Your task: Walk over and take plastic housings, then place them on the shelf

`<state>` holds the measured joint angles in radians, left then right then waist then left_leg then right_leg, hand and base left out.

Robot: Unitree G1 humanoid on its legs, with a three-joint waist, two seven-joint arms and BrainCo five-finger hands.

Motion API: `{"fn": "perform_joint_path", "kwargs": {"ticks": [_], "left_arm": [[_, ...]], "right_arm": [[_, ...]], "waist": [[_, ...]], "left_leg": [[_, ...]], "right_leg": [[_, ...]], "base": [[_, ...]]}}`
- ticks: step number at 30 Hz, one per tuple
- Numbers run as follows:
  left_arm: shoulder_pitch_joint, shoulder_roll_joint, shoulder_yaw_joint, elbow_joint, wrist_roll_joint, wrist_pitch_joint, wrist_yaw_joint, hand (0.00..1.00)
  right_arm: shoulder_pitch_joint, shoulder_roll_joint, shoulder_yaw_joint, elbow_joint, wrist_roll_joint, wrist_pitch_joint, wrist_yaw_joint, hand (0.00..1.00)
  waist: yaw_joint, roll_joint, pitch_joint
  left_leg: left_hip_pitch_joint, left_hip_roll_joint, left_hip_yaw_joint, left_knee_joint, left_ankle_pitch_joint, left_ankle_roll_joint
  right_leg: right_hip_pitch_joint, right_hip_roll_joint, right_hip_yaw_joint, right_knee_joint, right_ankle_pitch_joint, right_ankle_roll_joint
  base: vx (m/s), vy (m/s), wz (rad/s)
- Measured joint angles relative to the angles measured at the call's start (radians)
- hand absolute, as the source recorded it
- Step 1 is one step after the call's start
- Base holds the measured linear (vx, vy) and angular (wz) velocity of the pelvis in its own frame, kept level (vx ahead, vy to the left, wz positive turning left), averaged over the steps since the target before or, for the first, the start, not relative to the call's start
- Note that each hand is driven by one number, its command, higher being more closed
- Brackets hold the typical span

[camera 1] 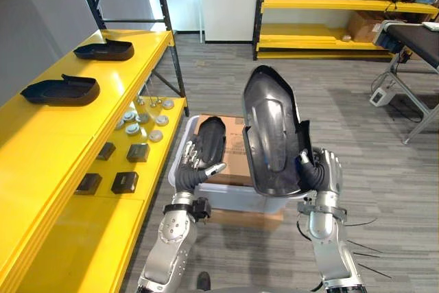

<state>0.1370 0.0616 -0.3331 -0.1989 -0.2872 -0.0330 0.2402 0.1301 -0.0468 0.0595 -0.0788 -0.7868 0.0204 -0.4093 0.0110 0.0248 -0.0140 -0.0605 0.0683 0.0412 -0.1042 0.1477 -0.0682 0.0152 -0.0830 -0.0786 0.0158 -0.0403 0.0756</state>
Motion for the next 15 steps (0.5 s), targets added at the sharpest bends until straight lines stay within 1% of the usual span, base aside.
{"fn": "perform_joint_path", "kwargs": {"ticks": [3,8,15], "left_arm": [[0.0,0.0,-0.029,0.0,-0.018,0.0,0.0,0.0],[-0.001,0.001,-0.034,0.011,-0.062,0.0,0.0,0.0],[-0.008,0.003,-0.07,0.076,-0.108,0.003,0.001,0.0]], "right_arm": [[0.0,0.0,0.025,0.019,-0.005,0.001,0.0,1.0],[0.0,0.0,0.064,0.018,-0.005,-0.001,-0.001,1.0],[0.0,-0.001,0.152,0.016,-0.004,-0.013,-0.001,1.0]], "waist": [[0.0,0.0,0.0],[-0.001,0.0,0.0],[-0.001,0.0,0.0]], "left_leg": [[0.0,0.0,0.0,0.0,0.0,0.0],[0.0,0.0,0.0,0.0,0.0,0.0],[0.0,0.0,0.001,0.0,0.0,0.0]], "right_leg": [[0.0,0.0,0.0,0.0,0.0,0.0],[0.0,0.0,0.0,0.0,0.0,0.0],[0.0,0.0,0.001,0.0,0.0,0.0]], "base": [[0.0,0.0,0.0],[0.0,0.0,0.0],[0.0,0.0,0.0]]}}
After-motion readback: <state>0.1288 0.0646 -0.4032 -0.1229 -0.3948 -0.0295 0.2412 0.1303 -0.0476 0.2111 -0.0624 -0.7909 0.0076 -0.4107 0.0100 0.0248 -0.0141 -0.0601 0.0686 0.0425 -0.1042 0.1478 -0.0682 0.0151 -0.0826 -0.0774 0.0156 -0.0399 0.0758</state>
